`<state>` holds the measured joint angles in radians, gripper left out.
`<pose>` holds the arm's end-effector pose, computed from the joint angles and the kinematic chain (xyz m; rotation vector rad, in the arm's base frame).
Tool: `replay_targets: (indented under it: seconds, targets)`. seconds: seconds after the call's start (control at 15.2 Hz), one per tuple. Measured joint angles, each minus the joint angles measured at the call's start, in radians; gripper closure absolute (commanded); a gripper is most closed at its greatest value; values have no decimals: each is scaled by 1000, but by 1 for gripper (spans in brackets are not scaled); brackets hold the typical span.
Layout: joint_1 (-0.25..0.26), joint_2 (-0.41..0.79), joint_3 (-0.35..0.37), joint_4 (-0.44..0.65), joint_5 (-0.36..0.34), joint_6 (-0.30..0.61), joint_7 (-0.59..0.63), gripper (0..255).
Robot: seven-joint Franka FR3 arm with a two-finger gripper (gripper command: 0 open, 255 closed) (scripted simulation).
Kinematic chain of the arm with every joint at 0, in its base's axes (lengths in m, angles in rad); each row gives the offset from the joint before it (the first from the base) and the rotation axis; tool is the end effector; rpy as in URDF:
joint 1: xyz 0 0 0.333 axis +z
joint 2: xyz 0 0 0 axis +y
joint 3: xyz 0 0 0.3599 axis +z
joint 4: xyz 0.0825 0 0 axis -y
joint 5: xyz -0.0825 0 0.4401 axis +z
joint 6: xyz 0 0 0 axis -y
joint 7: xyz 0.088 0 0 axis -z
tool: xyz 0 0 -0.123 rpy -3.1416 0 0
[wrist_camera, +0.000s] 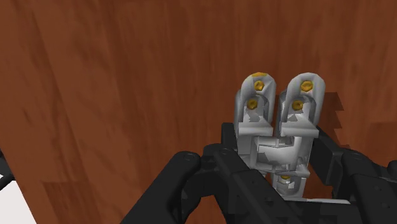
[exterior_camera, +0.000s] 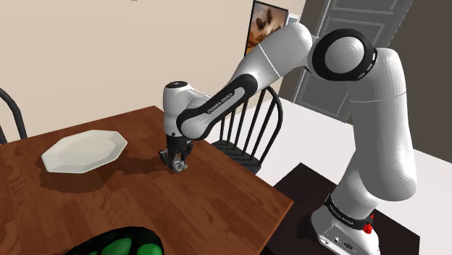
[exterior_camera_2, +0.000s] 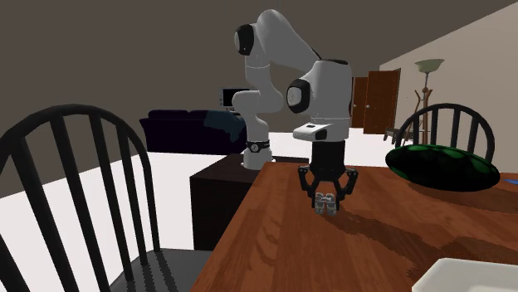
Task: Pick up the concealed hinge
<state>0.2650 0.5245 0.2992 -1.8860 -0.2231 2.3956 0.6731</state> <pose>0.5954 0.3601 0.2208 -3.1353 -0.0241 -0.0250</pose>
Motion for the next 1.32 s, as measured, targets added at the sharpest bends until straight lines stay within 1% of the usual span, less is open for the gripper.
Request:
replay_targets:
  seconds: [0.4, 0.86, 1.32]
  targets:
    - [-3, -12, 3, -3, 5, -11, -3, 255]
    - [-15, -78, 21, -2, 32, -75, -18, 255]
    - [-24, -126, 34, 23, 56, -146, -35, 255]
